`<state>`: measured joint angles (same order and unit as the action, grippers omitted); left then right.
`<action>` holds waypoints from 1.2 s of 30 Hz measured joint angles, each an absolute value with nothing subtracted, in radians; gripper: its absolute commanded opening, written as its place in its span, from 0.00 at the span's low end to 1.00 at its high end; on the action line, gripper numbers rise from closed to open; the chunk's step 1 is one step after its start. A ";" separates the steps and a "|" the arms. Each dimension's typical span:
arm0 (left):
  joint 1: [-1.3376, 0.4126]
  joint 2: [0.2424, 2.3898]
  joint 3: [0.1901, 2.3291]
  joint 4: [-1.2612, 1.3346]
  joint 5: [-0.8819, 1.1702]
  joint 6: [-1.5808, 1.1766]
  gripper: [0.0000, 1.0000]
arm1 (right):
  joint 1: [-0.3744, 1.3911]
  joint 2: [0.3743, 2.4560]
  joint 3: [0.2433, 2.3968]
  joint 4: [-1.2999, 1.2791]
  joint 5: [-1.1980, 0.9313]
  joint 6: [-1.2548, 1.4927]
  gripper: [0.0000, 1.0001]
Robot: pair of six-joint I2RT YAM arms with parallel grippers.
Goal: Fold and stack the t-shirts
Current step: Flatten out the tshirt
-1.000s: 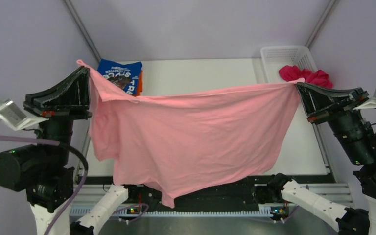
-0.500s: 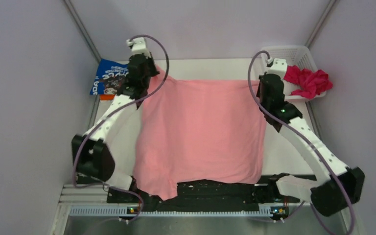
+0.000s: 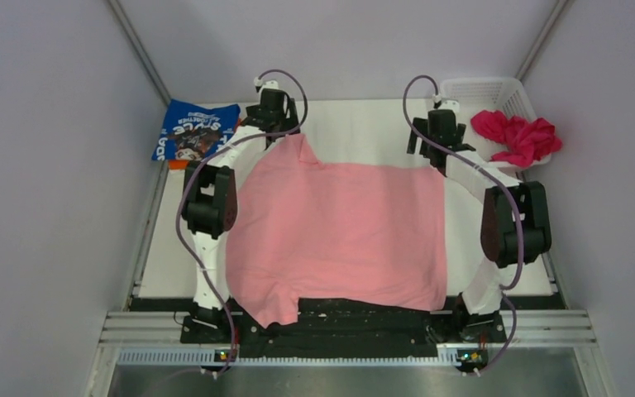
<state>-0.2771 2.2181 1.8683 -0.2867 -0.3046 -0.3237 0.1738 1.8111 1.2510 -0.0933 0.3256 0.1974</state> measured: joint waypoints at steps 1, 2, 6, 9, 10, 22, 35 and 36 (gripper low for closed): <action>-0.277 2.180 1.818 -0.275 -0.288 -0.332 0.99 | 0.174 1.784 1.241 -0.086 0.314 0.206 0.94; -0.277 2.143 1.774 -0.270 -0.268 -0.341 0.99 | 0.174 1.752 1.222 -0.078 0.301 0.217 0.97; -0.277 2.043 1.673 -0.237 -0.165 -0.386 0.99 | 0.174 1.592 1.087 -0.019 0.179 0.288 0.99; -0.277 2.016 1.618 -0.187 -0.058 -0.443 0.99 | 0.176 1.506 0.963 0.044 0.060 0.348 0.99; -0.277 2.016 1.602 -0.174 -0.028 -0.462 0.99 | 0.178 1.490 0.922 0.062 0.024 0.368 0.99; -0.278 2.107 1.535 -0.077 0.187 -0.660 0.90 | 0.210 1.475 0.761 0.081 -0.105 0.473 0.99; -0.279 2.185 1.582 -0.119 0.116 -0.681 0.65 | 0.209 1.500 0.761 0.066 -0.076 0.477 0.99; -0.279 2.189 1.586 -0.127 0.112 -0.681 0.64 | 0.210 1.501 0.761 0.064 -0.076 0.477 0.99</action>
<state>-0.2787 2.1895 1.5860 -0.1268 0.1116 -0.6811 0.2096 1.5013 0.7612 0.0635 -0.0757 0.4767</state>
